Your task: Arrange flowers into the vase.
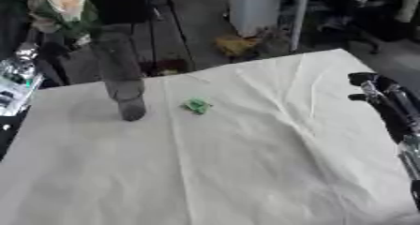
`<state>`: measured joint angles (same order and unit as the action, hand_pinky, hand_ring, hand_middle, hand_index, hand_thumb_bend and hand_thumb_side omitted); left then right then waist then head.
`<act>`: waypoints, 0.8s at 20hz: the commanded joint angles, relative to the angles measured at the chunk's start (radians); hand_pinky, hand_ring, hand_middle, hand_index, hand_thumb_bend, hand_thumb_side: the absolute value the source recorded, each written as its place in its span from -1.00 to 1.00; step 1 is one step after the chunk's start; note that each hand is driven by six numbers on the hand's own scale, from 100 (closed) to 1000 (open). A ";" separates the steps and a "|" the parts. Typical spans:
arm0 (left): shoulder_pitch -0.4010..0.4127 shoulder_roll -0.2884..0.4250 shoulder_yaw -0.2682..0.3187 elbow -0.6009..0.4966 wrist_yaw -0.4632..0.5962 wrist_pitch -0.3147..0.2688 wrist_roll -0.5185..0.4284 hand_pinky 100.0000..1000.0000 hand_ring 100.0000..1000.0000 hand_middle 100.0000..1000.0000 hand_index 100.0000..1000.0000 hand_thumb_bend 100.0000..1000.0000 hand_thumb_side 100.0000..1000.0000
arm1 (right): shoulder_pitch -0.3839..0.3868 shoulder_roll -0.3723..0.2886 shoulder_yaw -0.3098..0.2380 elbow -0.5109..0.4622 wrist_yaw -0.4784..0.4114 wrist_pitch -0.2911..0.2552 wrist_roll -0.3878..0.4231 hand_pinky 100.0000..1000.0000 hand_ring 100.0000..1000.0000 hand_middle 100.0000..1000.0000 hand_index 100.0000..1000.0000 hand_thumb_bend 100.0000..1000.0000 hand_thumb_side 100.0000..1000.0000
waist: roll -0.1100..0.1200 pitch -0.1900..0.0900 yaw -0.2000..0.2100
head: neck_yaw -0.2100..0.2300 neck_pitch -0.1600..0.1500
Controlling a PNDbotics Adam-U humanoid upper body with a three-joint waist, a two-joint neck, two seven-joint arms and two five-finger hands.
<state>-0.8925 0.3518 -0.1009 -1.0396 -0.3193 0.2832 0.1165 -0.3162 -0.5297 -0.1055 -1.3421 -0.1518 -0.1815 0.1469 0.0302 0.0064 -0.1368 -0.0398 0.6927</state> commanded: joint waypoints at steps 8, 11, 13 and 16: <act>0.121 0.124 -0.044 -0.270 0.137 0.007 -0.018 0.94 0.85 0.78 0.67 1.00 0.01 | -0.012 -0.025 -0.015 -0.008 -0.004 -0.004 -0.006 0.45 0.74 0.56 0.49 -1.00 0.28 | -0.015 -0.004 0.007 | -0.006 -0.004; 0.179 0.150 -0.049 -0.324 0.169 0.011 -0.018 0.94 0.85 0.78 0.67 1.00 0.02 | -0.011 -0.024 -0.016 -0.009 -0.005 -0.004 -0.007 0.45 0.74 0.56 0.49 -1.00 0.28 | -0.018 -0.002 0.010 | -0.007 -0.003; 0.216 0.165 -0.046 -0.361 0.190 0.011 -0.012 0.94 0.85 0.78 0.67 1.00 0.04 | -0.011 -0.024 -0.017 -0.009 -0.005 -0.005 -0.009 0.45 0.74 0.56 0.49 -1.00 0.28 | -0.019 0.001 0.014 | -0.008 -0.005; 0.270 0.184 -0.036 -0.411 0.220 0.002 0.007 0.92 0.85 0.78 0.66 1.00 0.07 | -0.010 -0.022 -0.018 -0.009 -0.006 -0.005 -0.010 0.45 0.74 0.56 0.49 -1.00 0.28 | -0.022 0.005 0.019 | -0.009 -0.005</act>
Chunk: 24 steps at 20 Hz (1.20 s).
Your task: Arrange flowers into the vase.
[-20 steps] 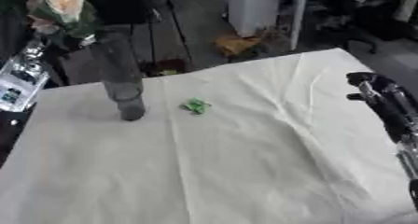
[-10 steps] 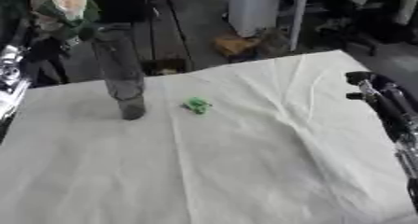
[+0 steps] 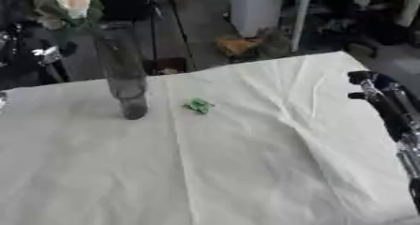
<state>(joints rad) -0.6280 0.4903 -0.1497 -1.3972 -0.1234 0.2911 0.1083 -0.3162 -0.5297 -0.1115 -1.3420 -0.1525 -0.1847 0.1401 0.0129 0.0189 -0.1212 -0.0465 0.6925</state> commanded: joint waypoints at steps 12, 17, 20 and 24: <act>0.137 0.073 0.052 -0.145 0.102 -0.148 0.058 0.86 0.86 0.80 0.70 1.00 0.22 | -0.009 -0.019 -0.015 -0.009 -0.006 -0.004 -0.006 0.45 0.75 0.56 0.49 -1.00 0.29 | -0.010 0.005 0.017 | -0.008 -0.014; 0.170 0.071 0.072 -0.173 0.077 -0.200 0.046 0.86 0.87 0.81 0.71 1.00 0.08 | -0.008 -0.018 -0.016 -0.009 -0.005 -0.004 -0.006 0.45 0.75 0.56 0.49 -1.00 0.29 | -0.011 0.007 0.020 | -0.009 -0.016; 0.192 0.066 0.096 -0.204 0.007 -0.221 0.045 0.84 0.87 0.81 0.71 1.00 -0.13 | -0.005 -0.017 -0.018 -0.008 -0.006 -0.003 -0.007 0.45 0.75 0.56 0.49 -1.00 0.29 | -0.013 0.008 0.022 | -0.011 -0.016; 0.216 0.056 0.127 -0.240 -0.051 -0.238 0.091 0.81 0.86 0.78 0.68 1.00 -0.57 | -0.005 -0.017 -0.020 -0.008 -0.006 -0.004 -0.009 0.45 0.75 0.56 0.49 -1.00 0.29 | -0.013 0.009 0.028 | -0.014 -0.015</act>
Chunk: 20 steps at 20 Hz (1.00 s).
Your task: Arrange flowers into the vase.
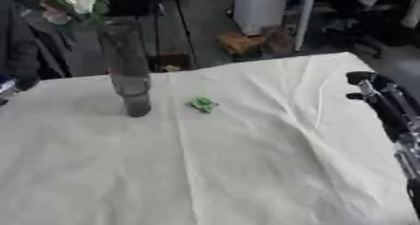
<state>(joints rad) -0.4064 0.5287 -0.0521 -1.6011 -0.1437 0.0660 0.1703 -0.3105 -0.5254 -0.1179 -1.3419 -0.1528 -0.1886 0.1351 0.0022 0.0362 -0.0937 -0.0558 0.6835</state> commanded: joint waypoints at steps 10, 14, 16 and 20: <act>0.008 0.005 0.036 -0.045 0.007 -0.024 0.208 0.77 0.80 0.66 0.59 -0.90 -1.00 | -0.009 -0.020 -0.014 -0.008 -0.005 0.000 -0.002 0.45 0.75 0.55 0.49 -1.00 0.29 | -0.002 -0.008 0.007 | -0.006 -0.006; 0.008 0.004 0.035 -0.045 0.006 -0.031 0.217 0.77 0.80 0.66 0.59 -0.90 -1.00 | -0.008 -0.021 -0.015 -0.008 -0.006 0.000 -0.004 0.45 0.75 0.55 0.49 -1.00 0.29 | -0.002 -0.009 0.006 | -0.007 -0.006; 0.010 0.002 0.035 -0.044 0.007 -0.034 0.219 0.75 0.77 0.64 0.57 -0.89 -1.00 | -0.009 -0.021 -0.014 -0.008 -0.005 0.000 -0.003 0.45 0.75 0.55 0.49 -1.00 0.29 | -0.003 -0.009 0.007 | -0.008 -0.007; 0.013 0.000 0.039 -0.044 0.011 -0.044 0.234 0.72 0.73 0.64 0.57 -0.60 -1.00 | -0.010 -0.021 -0.013 -0.008 -0.005 -0.001 -0.001 0.45 0.74 0.55 0.48 -1.00 0.30 | -0.003 -0.008 0.008 | -0.007 -0.007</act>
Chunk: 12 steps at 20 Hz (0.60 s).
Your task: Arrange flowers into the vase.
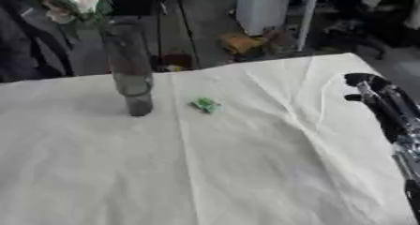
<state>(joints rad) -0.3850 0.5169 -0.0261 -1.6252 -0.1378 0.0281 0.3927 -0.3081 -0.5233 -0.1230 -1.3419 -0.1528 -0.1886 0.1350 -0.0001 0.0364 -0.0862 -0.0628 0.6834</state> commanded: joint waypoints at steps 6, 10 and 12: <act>-0.006 0.010 0.012 -0.019 -0.012 -0.056 0.019 0.71 0.71 0.64 0.58 0.94 -0.39 | -0.013 -0.022 -0.008 -0.008 -0.004 -0.001 0.000 0.45 0.75 0.55 0.49 -1.00 0.30 | 0.000 -0.007 0.004 | -0.002 -0.007; -0.004 0.008 0.017 -0.015 -0.026 -0.077 0.020 0.70 0.68 0.63 0.58 1.00 -0.17 | -0.014 -0.022 -0.009 -0.007 -0.004 -0.001 0.000 0.45 0.74 0.55 0.49 -1.00 0.30 | 0.000 -0.005 0.006 | 0.002 -0.008; -0.003 0.007 0.018 -0.015 -0.033 -0.082 0.020 0.68 0.66 0.61 0.51 1.00 -0.20 | -0.012 -0.022 -0.009 -0.007 -0.004 -0.001 0.000 0.45 0.74 0.54 0.49 -1.00 0.30 | -0.001 -0.004 0.006 | 0.001 -0.008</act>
<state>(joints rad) -0.3782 0.5096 -0.0241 -1.6250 -0.1623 -0.0465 0.4117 -0.3081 -0.5232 -0.1230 -1.3417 -0.1528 -0.1885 0.1353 -0.0003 0.0385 -0.0806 -0.0628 0.6829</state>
